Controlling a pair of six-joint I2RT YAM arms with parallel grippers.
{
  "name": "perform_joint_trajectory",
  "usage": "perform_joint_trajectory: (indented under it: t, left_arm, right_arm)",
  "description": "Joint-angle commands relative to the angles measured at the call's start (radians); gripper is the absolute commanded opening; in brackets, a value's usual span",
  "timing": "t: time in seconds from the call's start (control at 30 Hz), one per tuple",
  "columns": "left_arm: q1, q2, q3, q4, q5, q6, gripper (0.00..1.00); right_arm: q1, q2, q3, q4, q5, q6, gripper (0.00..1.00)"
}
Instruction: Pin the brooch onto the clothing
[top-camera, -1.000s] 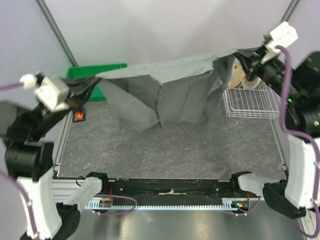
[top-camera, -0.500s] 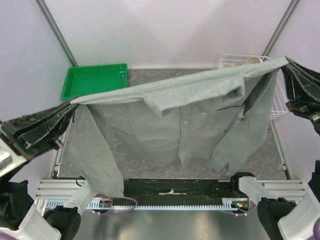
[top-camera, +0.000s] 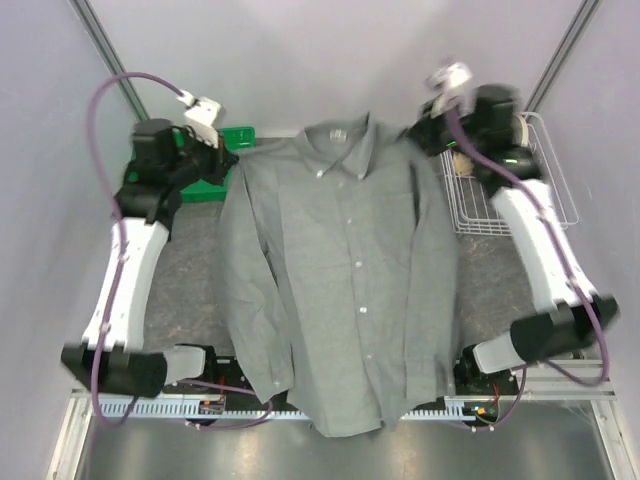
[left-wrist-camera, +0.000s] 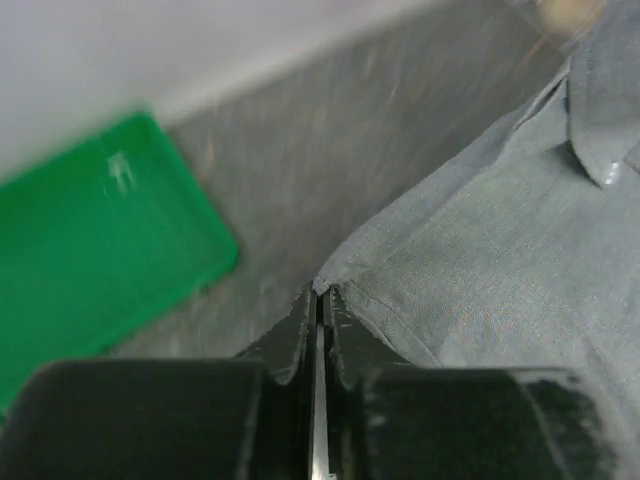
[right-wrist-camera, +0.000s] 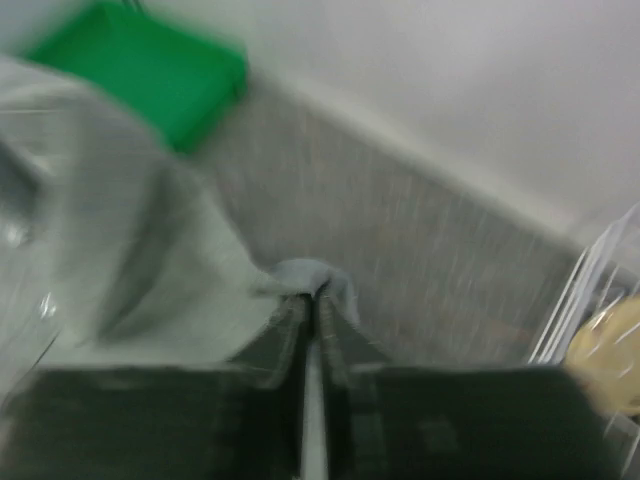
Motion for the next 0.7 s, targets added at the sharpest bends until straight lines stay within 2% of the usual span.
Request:
perform_joint_trajectory:
  t: [0.0, 0.07, 0.13, 0.17, 0.2, 0.33, 0.47, 0.67]
  left_arm:
    - [0.017, 0.237, -0.109, 0.083, -0.197, 0.131, 0.13]
    - [0.058, 0.355, -0.063, 0.043, -0.209, 0.135, 0.31]
    - [0.13, 0.465, 0.007, -0.013, -0.159, 0.113, 0.54]
    - [0.144, 0.485, 0.03, -0.04, -0.136, 0.098, 0.57]
    - [0.153, 0.496, 0.04, -0.048, -0.075, 0.099, 0.57]
    - [0.149, 0.479, 0.018, -0.069, 0.025, 0.156, 0.58]
    - [0.129, 0.495, 0.003, -0.198, 0.135, 0.217, 0.55]
    - [0.005, 0.432, -0.227, -0.201, 0.163, 0.279, 0.53]
  right_arm:
    - [0.127, 0.185, -0.097, 0.006, 0.29, -0.104, 0.42]
    - [0.127, 0.339, 0.022, -0.053, 0.407, -0.098, 0.84]
    - [0.117, 0.421, 0.092, -0.125, 0.433, -0.119, 0.92]
    - [0.113, 0.432, 0.132, -0.149, 0.424, -0.127, 0.95]
    - [0.112, 0.437, 0.14, -0.169, 0.414, -0.137, 0.97]
    - [0.107, 0.412, 0.109, -0.305, 0.312, -0.214, 0.98]
    - [0.109, 0.395, 0.017, -0.458, 0.179, -0.275, 0.97]
    - [0.123, 0.332, -0.242, -0.514, 0.11, -0.331, 0.92]
